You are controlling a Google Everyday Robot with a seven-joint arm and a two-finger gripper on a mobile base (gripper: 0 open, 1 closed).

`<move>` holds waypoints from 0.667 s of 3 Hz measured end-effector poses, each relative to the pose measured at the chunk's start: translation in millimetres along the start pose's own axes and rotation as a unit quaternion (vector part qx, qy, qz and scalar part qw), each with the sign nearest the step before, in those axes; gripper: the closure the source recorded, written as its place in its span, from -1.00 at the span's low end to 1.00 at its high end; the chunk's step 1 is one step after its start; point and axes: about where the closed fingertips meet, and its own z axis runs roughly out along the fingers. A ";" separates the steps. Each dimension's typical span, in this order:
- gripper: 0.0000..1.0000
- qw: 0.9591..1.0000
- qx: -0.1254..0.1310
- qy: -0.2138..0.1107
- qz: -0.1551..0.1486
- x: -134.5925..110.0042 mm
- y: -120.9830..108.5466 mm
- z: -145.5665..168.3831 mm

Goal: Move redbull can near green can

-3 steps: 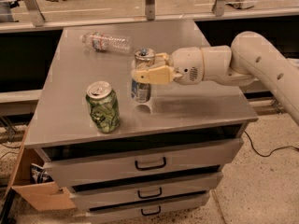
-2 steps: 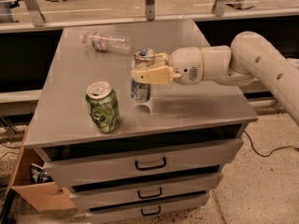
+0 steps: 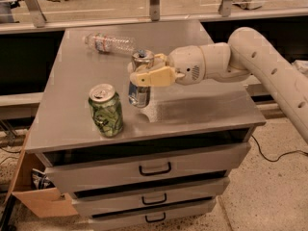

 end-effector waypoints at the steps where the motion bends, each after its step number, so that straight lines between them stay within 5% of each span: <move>1: 1.00 0.999 -0.044 -0.002 0.009 3.9 9.7 6.9; 2: 1.00 0.997 -0.082 -0.007 0.014 9.8 15.3 8.4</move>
Offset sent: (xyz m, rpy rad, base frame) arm -0.0256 -0.0040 -0.0188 0.0564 0.0704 0.2676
